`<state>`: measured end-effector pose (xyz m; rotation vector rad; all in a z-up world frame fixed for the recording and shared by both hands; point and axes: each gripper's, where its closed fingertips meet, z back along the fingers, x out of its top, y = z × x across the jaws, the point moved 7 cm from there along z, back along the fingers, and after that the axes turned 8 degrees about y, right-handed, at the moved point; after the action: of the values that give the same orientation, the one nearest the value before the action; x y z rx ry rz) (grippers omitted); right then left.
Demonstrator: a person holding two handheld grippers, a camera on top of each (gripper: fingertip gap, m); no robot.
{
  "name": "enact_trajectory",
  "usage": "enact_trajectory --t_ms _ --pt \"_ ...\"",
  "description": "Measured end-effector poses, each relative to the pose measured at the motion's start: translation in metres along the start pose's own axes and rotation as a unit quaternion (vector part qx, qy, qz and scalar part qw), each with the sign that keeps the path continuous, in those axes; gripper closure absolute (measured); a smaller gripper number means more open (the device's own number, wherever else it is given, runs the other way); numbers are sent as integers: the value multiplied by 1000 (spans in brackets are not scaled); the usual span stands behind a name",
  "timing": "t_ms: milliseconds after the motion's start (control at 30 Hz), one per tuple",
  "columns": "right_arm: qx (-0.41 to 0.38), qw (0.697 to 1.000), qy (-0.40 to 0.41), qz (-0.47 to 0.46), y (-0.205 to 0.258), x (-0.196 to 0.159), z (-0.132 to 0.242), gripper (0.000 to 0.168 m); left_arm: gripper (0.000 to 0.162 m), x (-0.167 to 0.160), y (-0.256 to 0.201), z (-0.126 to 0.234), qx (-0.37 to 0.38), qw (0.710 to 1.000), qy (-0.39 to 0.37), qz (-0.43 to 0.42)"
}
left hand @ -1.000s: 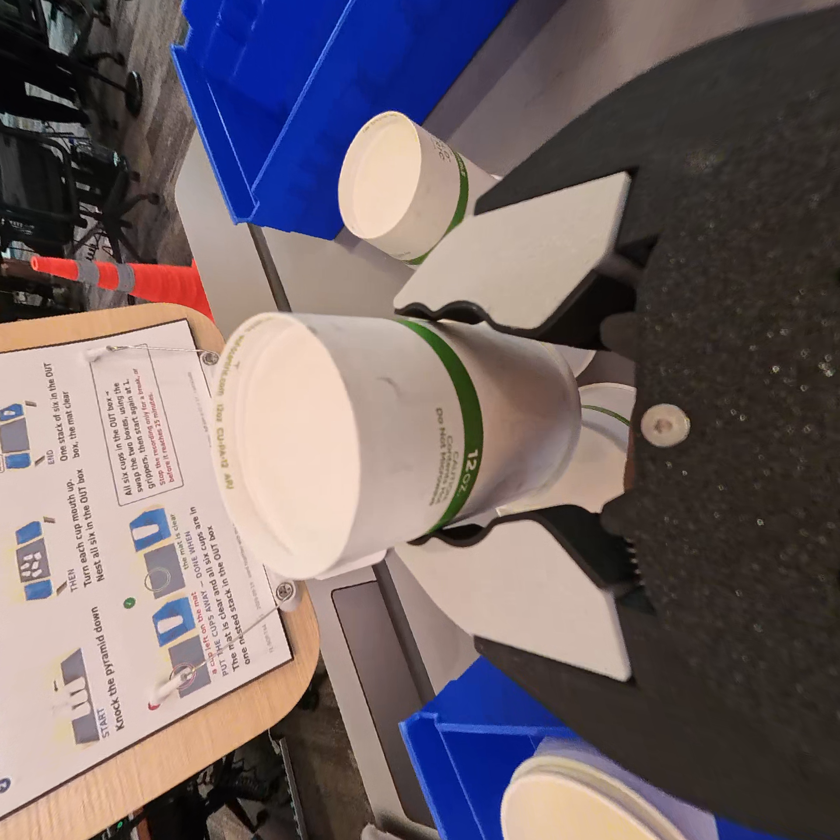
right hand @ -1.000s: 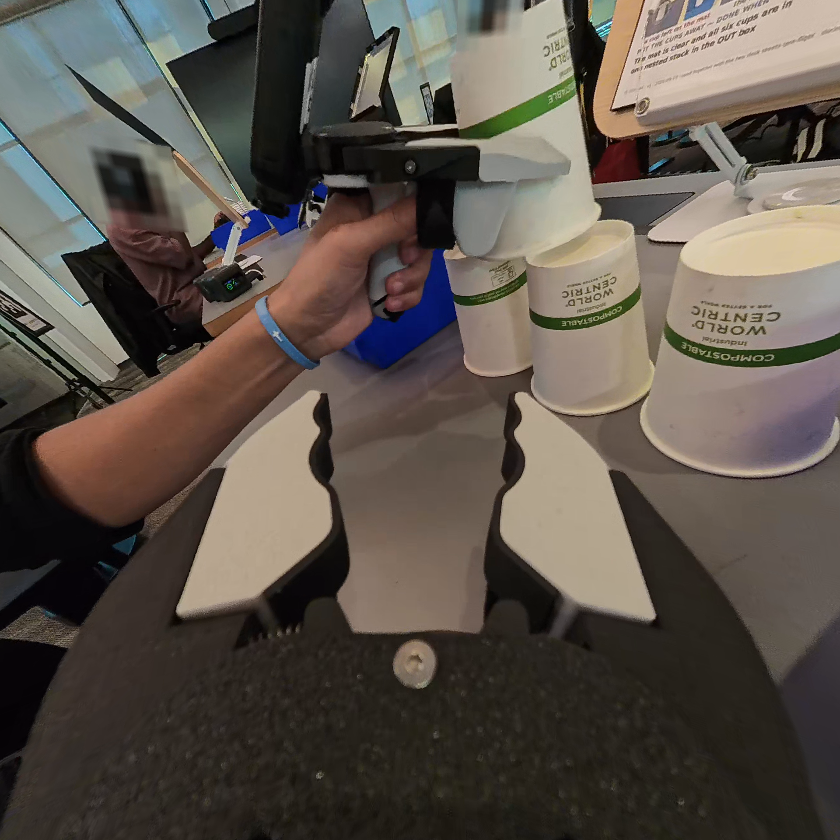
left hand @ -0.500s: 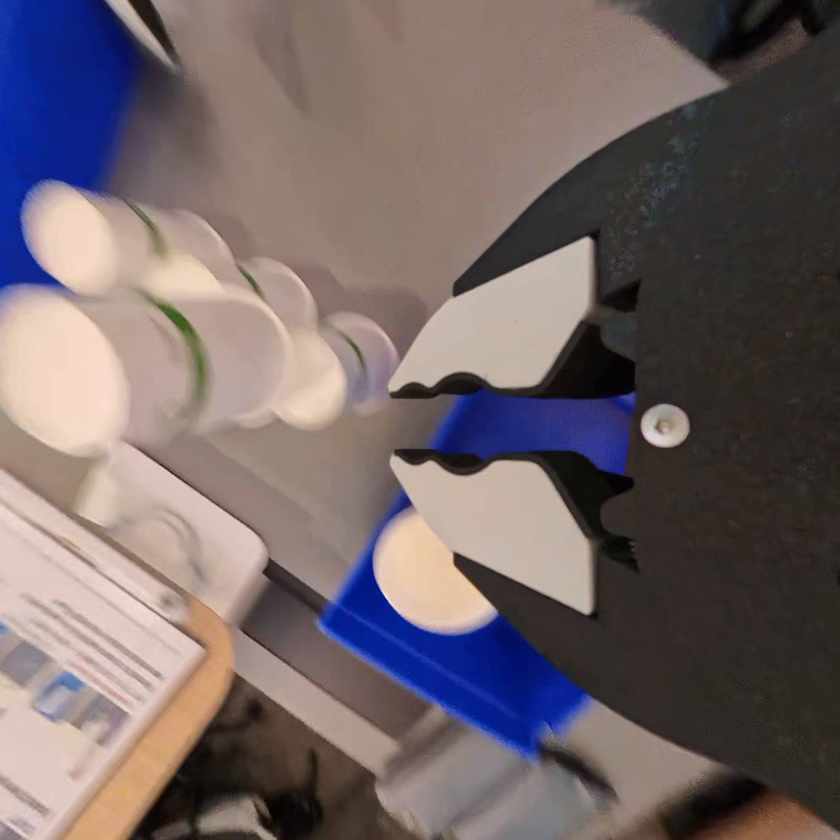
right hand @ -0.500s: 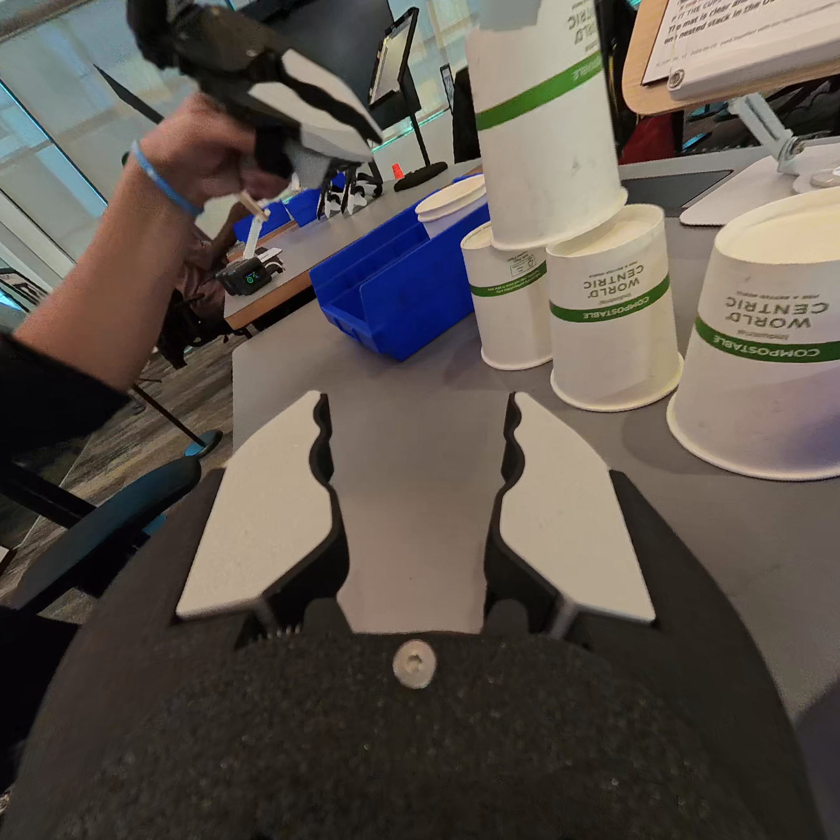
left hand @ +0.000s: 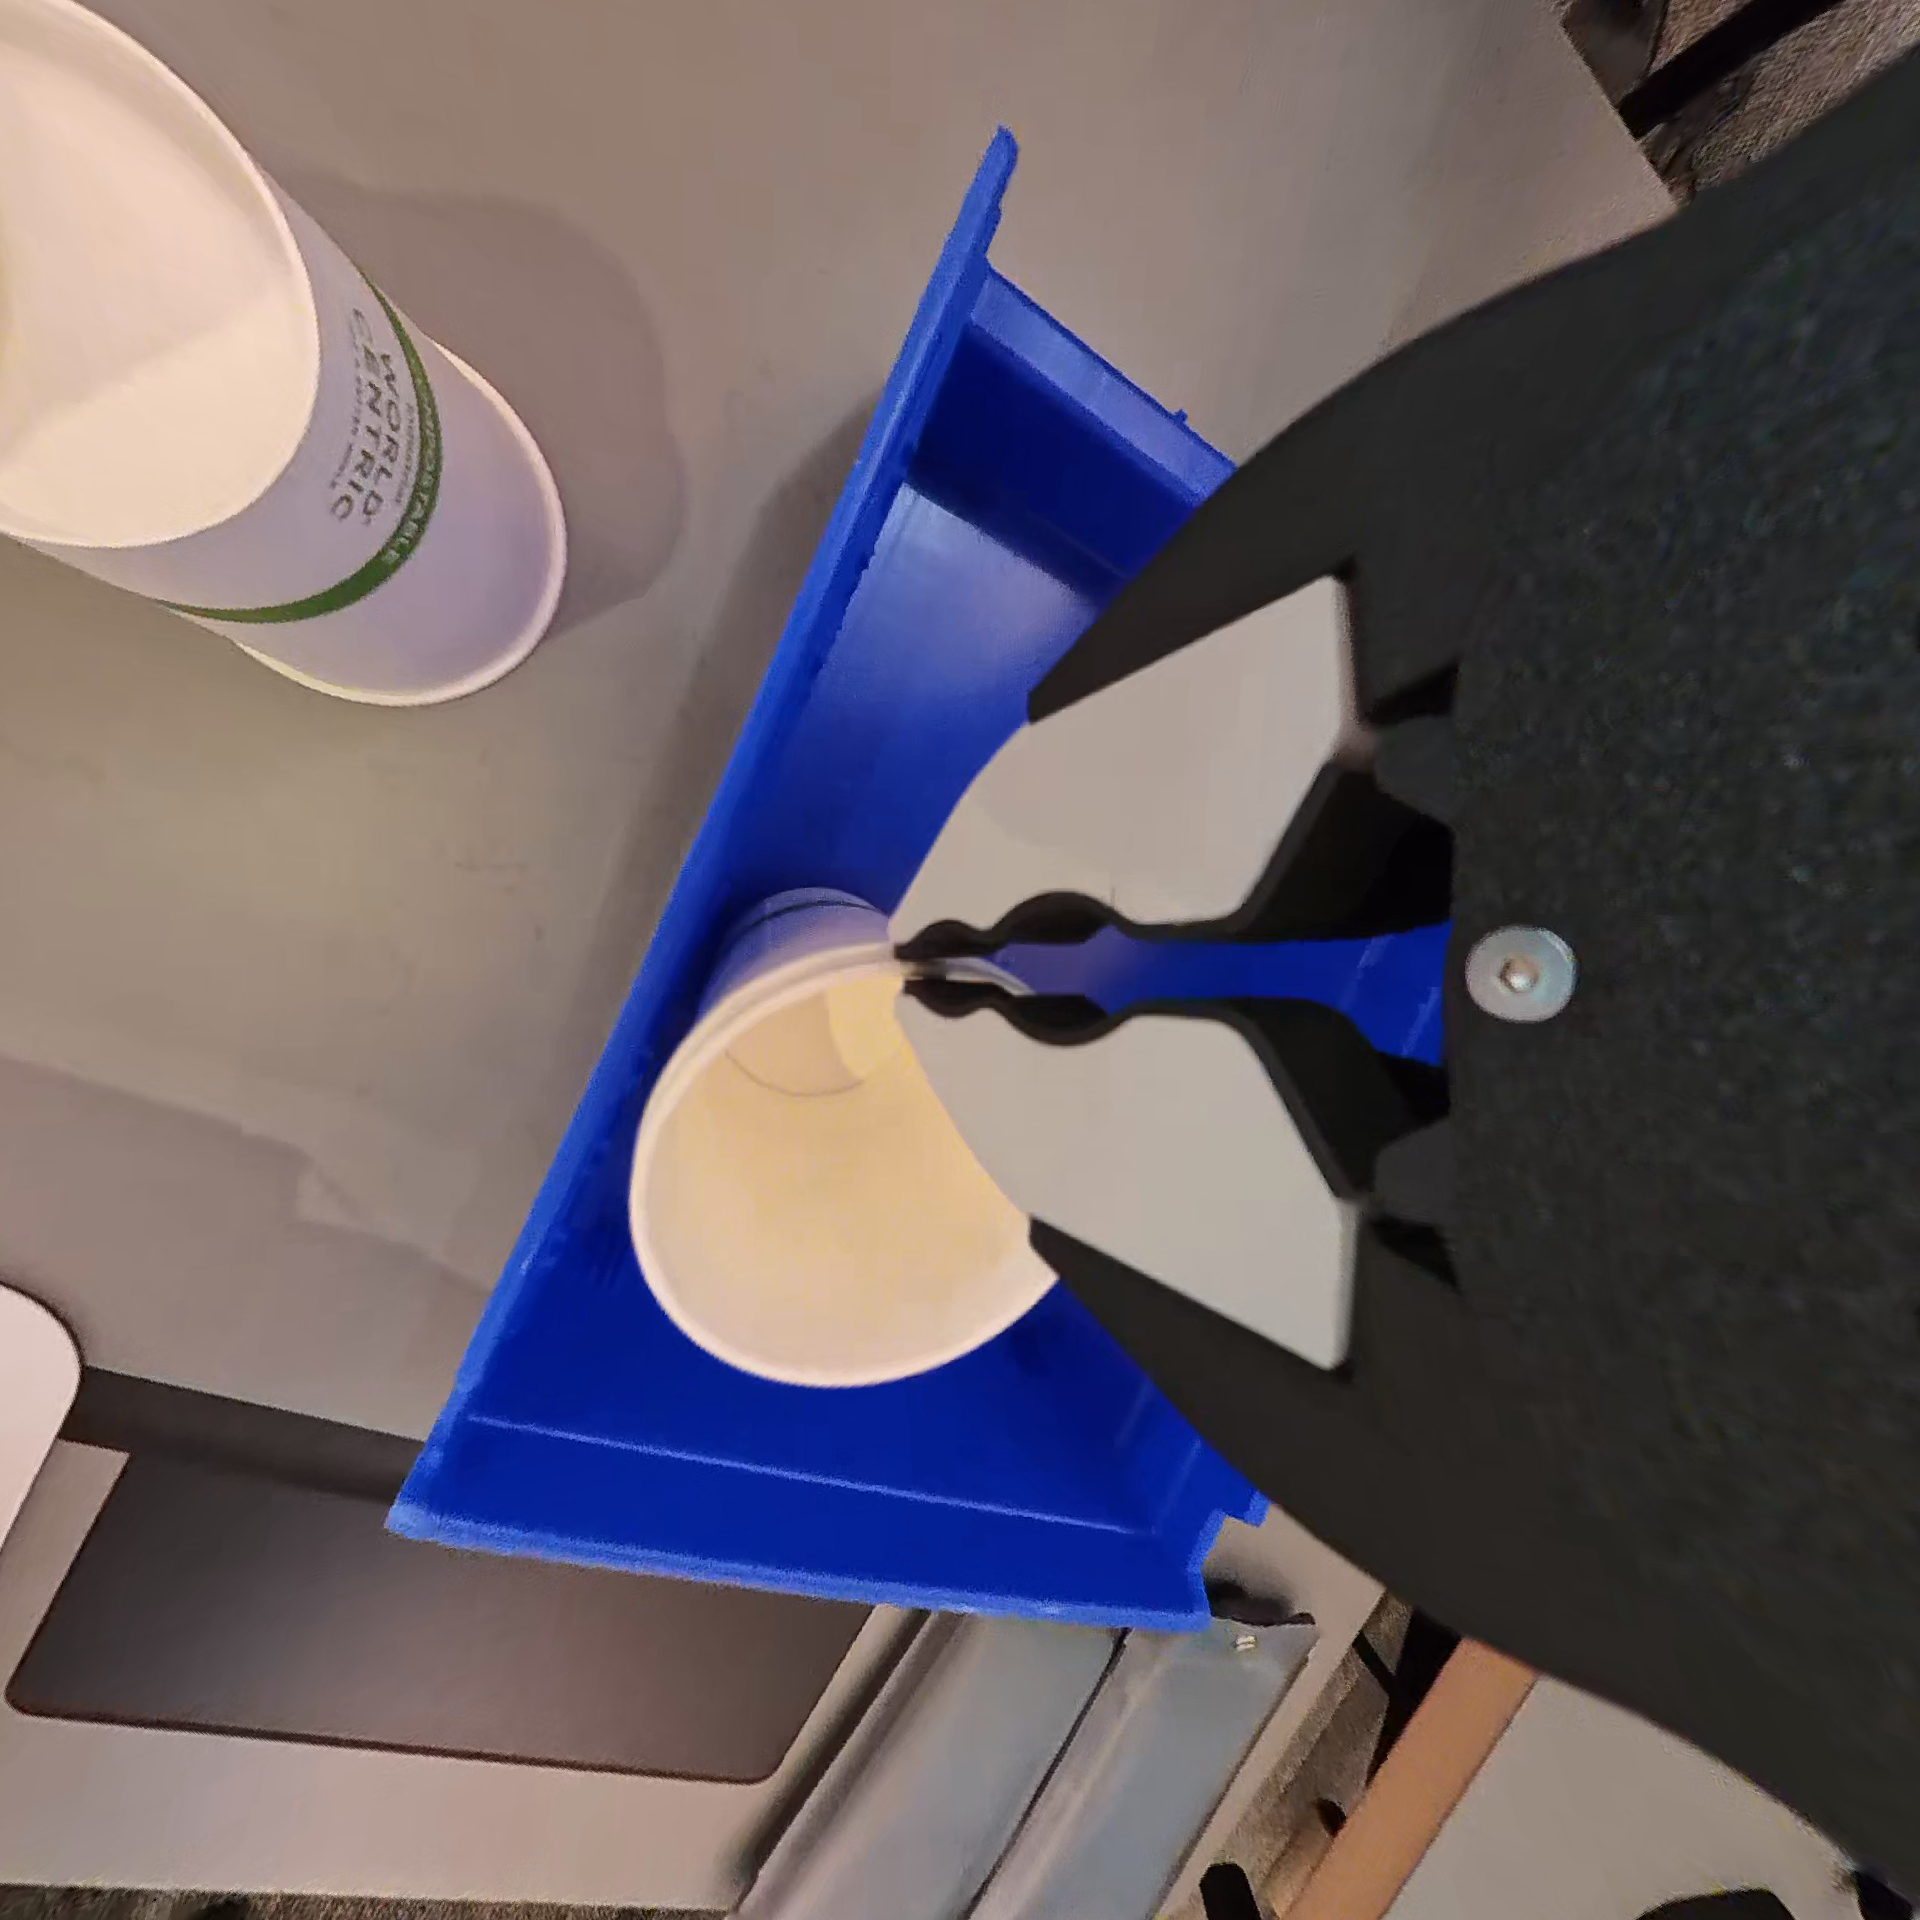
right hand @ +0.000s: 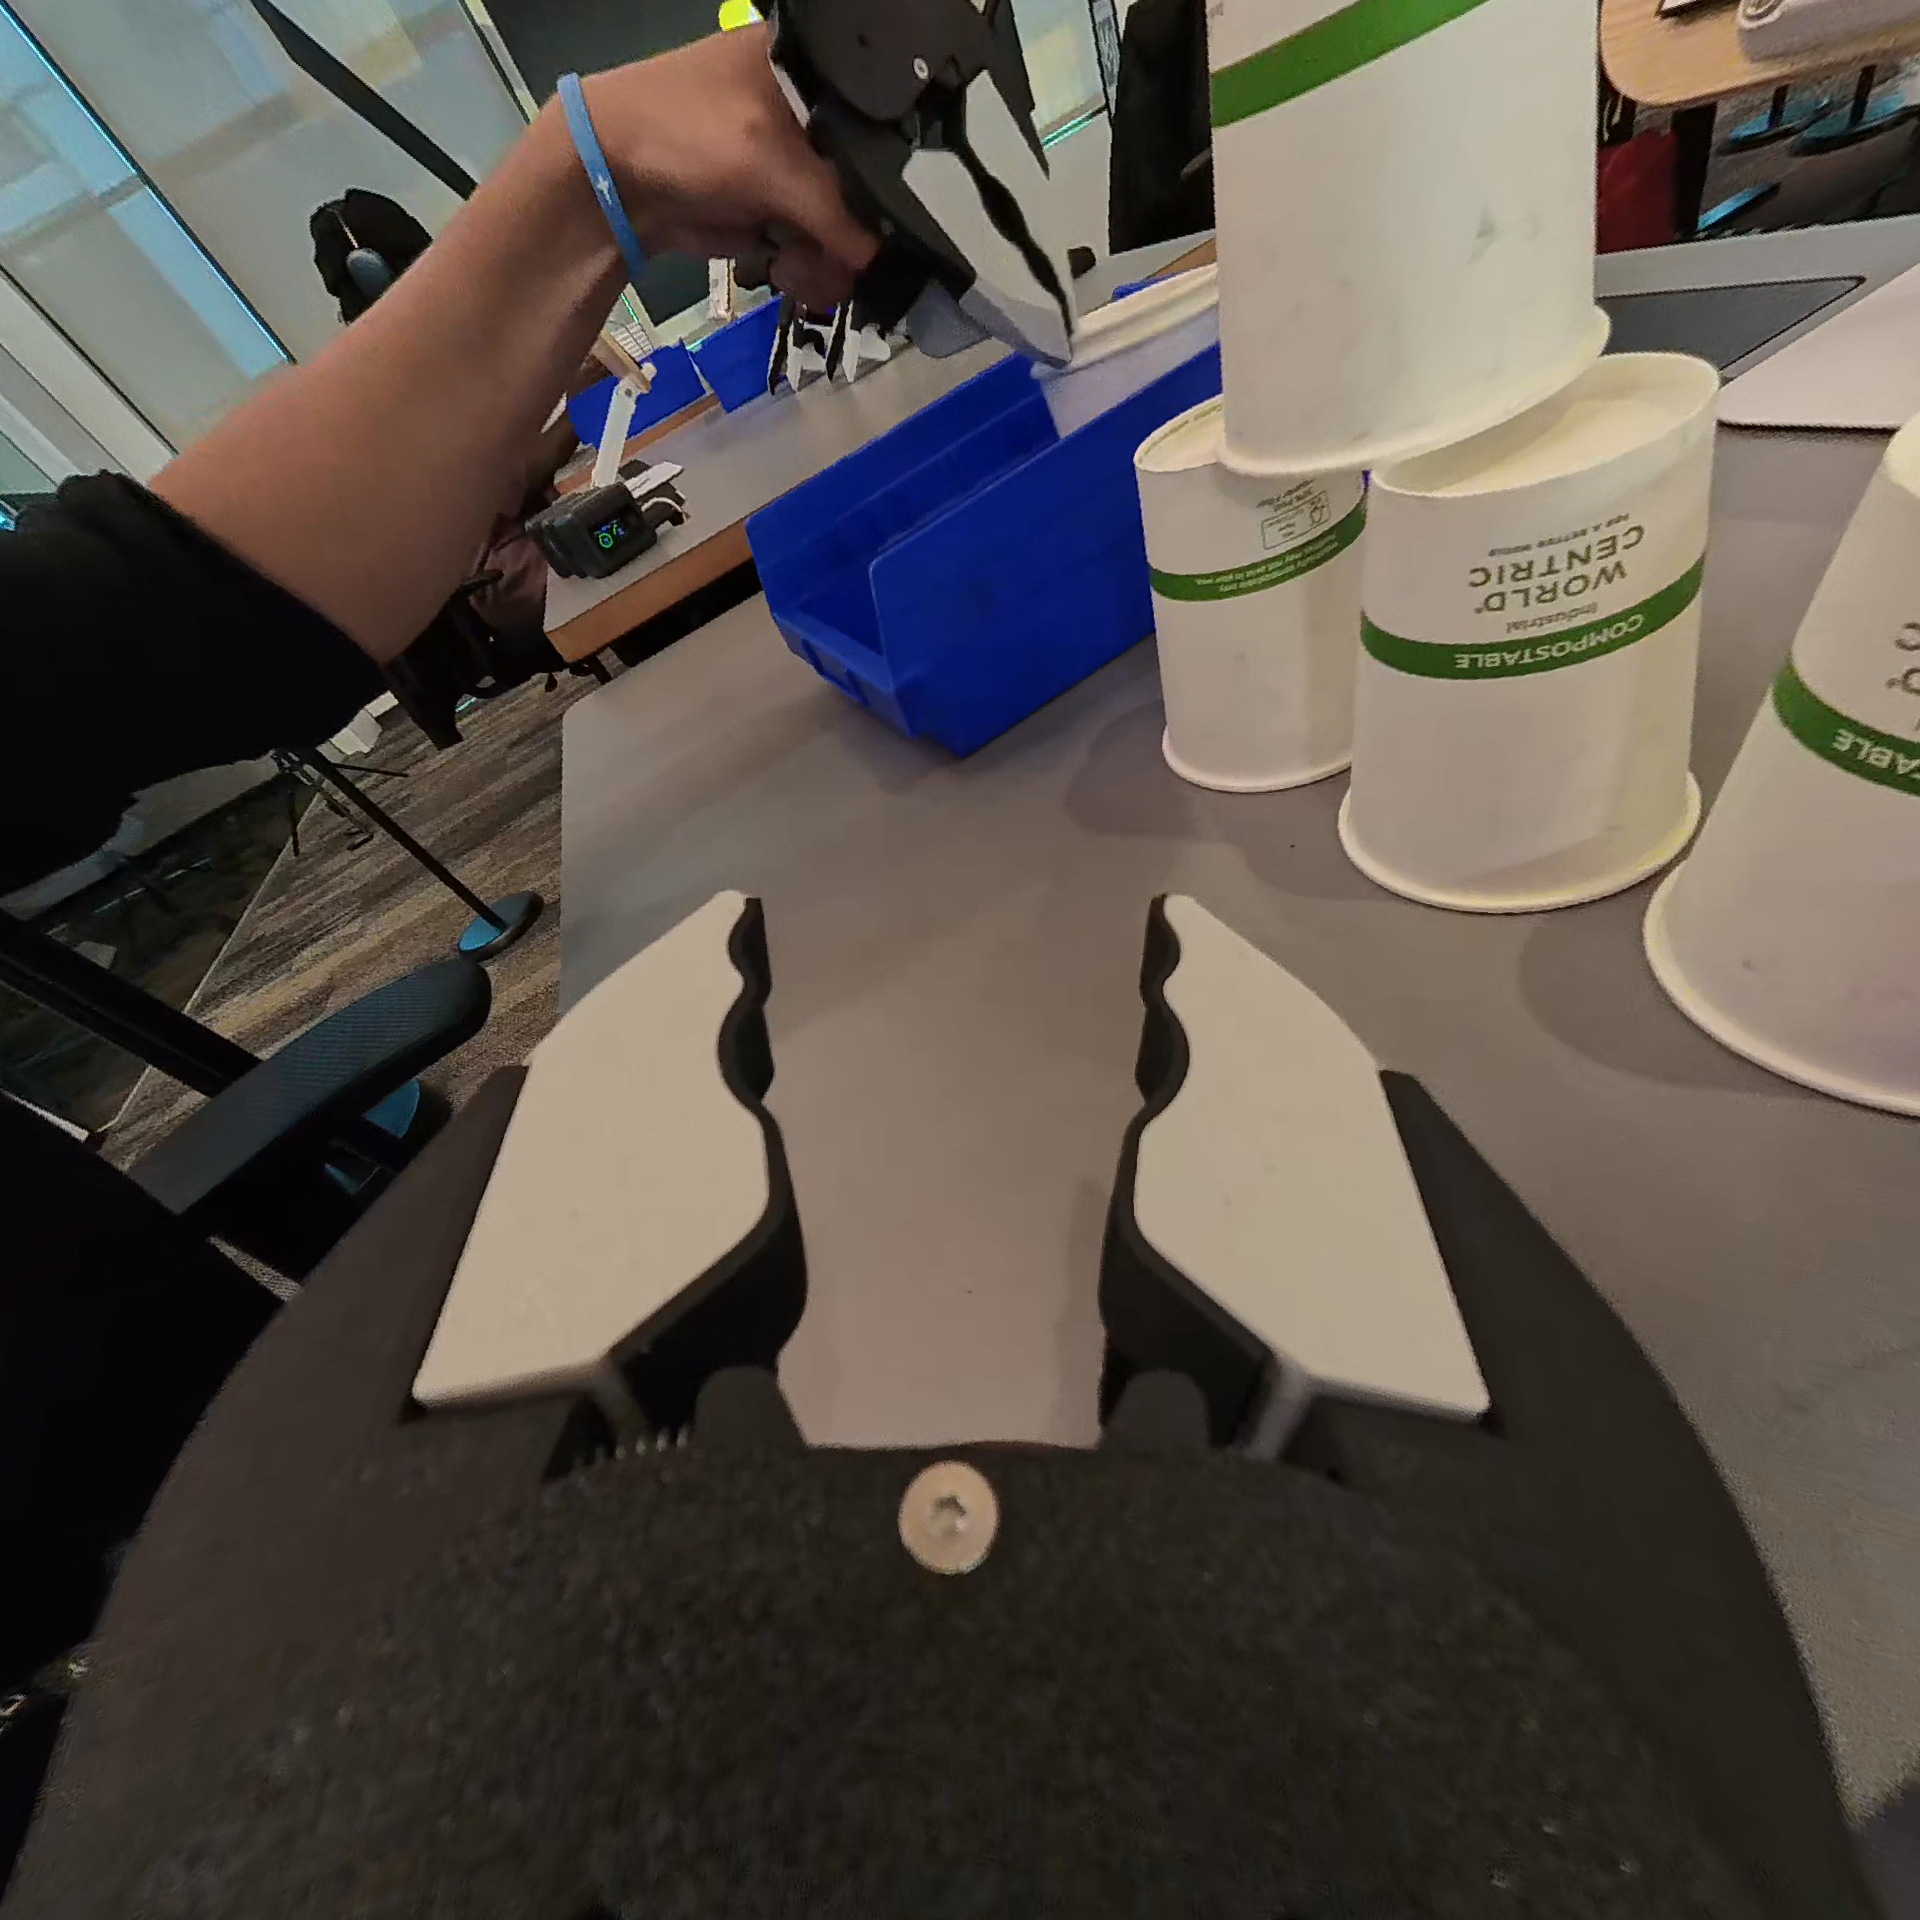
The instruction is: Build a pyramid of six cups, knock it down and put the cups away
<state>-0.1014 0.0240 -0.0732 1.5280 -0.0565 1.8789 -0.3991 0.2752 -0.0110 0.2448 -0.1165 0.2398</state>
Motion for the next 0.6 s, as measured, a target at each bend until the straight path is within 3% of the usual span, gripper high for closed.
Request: enact_trajectory --t_ms 233,600 --pt "6 1000 4 -5 1 -1 -2 100 159 -1 -1 3 4 1000 -6 1" --pt "10 1000 2 -12 2 -1 -1 101 159 -6 -4 37 32 999 -13 22"
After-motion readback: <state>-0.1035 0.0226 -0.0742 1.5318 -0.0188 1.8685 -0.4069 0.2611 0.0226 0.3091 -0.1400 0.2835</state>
